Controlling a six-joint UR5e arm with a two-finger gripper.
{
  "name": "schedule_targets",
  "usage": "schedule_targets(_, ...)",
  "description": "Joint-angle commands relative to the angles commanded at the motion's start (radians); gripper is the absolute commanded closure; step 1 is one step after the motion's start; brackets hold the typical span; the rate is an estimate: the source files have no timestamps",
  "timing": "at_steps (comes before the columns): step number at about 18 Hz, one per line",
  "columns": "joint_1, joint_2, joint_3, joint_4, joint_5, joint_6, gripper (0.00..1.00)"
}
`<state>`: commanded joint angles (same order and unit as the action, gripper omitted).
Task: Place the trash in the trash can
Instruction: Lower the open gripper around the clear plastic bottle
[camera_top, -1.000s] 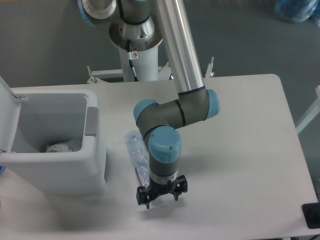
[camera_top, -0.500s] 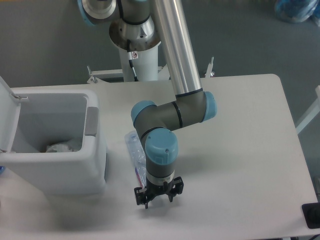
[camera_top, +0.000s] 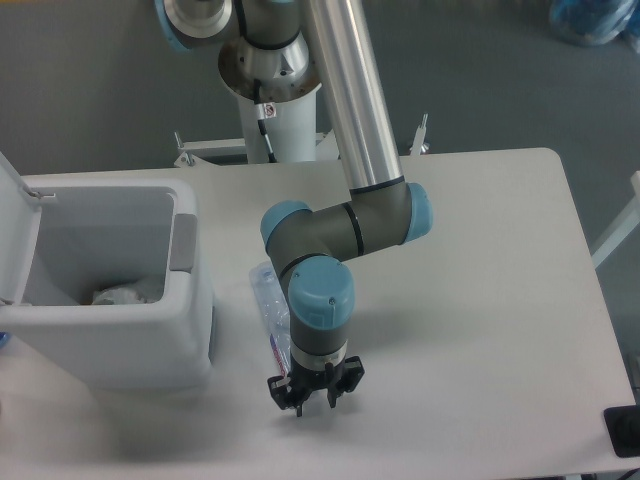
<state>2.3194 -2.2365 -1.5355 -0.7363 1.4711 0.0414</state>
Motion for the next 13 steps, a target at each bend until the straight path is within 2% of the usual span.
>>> schedule_targets(13, 0.0, 0.011, -0.023, 0.005, 0.002, 0.008, 0.46)
